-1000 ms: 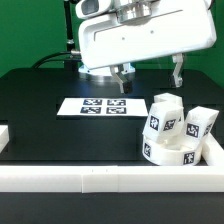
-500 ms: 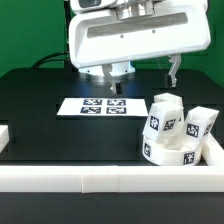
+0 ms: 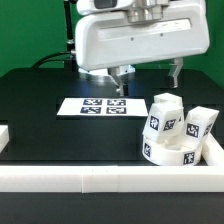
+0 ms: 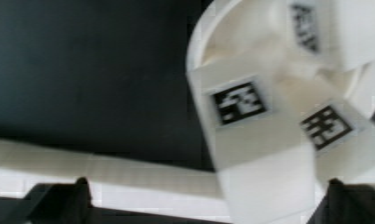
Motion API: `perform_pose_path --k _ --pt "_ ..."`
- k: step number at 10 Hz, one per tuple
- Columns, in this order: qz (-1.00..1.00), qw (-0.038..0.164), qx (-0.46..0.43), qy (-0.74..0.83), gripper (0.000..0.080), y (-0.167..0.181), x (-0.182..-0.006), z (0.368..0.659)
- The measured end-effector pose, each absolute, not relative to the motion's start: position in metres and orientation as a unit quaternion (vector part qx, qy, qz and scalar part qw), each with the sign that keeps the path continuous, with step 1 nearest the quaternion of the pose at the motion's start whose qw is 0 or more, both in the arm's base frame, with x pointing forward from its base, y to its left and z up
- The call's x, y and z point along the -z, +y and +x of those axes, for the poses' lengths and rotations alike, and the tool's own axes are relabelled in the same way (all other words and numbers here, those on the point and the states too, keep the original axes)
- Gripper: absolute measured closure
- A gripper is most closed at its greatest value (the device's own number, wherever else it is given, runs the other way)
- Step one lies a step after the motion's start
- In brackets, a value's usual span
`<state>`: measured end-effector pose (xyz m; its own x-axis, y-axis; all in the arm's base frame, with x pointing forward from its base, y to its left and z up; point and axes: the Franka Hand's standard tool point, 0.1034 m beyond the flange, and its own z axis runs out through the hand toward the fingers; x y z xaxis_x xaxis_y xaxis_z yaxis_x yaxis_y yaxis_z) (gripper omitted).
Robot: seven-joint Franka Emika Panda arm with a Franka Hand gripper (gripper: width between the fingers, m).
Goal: Assemble stool
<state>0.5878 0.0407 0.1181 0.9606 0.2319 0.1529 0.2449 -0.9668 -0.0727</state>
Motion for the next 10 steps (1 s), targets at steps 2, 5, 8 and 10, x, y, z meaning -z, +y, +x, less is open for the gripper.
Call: perform_pose_path --k 2,5,8,10 --pt "-0.992 0.051 0.012 -0.118 0.0150 0.048 -0.114 0.577" --pt "-0.984 0.037 -0.125 -0.122 0.0150 0.049 -0.114 0.571" --pt "-0.983 0.029 -0.092 -0.157 0.0150 0.054 -0.113 0.589" --pt "-0.984 0.029 -0.093 -0.151 0.0150 0.053 -0.113 0.589"
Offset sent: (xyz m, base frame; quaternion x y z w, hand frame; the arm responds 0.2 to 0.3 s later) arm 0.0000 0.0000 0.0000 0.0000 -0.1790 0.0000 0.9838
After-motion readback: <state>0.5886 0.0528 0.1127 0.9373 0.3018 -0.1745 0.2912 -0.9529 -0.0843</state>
